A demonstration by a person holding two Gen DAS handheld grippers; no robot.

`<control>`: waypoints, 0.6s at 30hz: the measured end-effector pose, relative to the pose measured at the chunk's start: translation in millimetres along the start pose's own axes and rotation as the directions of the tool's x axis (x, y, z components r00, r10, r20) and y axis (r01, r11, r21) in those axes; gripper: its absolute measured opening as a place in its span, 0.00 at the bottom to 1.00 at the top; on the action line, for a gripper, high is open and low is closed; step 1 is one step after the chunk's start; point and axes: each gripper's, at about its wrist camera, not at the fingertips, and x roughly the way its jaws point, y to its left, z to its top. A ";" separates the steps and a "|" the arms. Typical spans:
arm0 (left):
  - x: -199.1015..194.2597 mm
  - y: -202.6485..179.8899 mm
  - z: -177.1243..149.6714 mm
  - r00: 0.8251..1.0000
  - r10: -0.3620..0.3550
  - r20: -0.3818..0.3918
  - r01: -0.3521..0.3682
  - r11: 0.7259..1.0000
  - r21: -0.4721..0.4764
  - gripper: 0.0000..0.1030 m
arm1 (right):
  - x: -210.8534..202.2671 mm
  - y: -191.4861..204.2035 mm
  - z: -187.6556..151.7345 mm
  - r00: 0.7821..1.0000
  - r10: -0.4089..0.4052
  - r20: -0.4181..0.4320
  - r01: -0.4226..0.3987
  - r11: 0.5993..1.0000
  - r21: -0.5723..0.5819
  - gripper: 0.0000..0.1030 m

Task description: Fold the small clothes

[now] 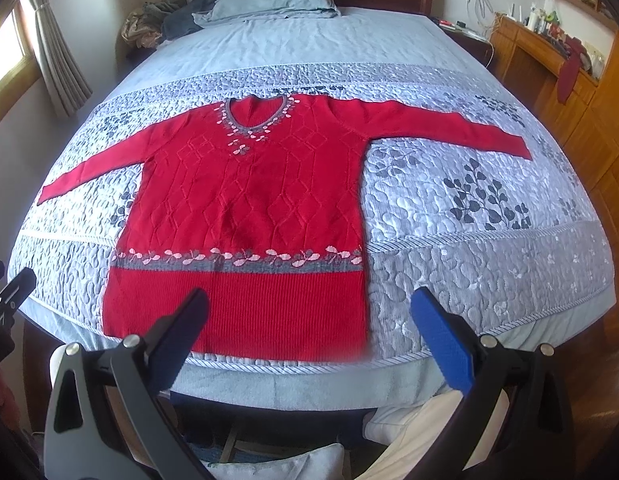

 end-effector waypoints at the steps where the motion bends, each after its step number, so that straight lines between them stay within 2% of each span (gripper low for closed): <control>1: 0.1 -1.7 -0.2 1.000 -0.004 -0.001 0.004 1.000 0.003 0.96 | -0.2 -1.4 0.2 1.000 0.000 0.000 0.000 1.000 0.001 0.97; 8: 1.9 -15.0 2.2 1.000 -0.021 -0.003 0.021 1.000 0.018 0.96 | -1.1 -8.9 0.5 1.000 -0.004 0.005 0.004 1.000 0.008 0.97; 18: 3.6 -20.0 4.4 1.000 -0.009 -0.006 0.009 1.000 0.025 0.96 | -0.7 -18.3 1.8 1.000 -0.003 0.012 0.002 1.000 0.028 0.97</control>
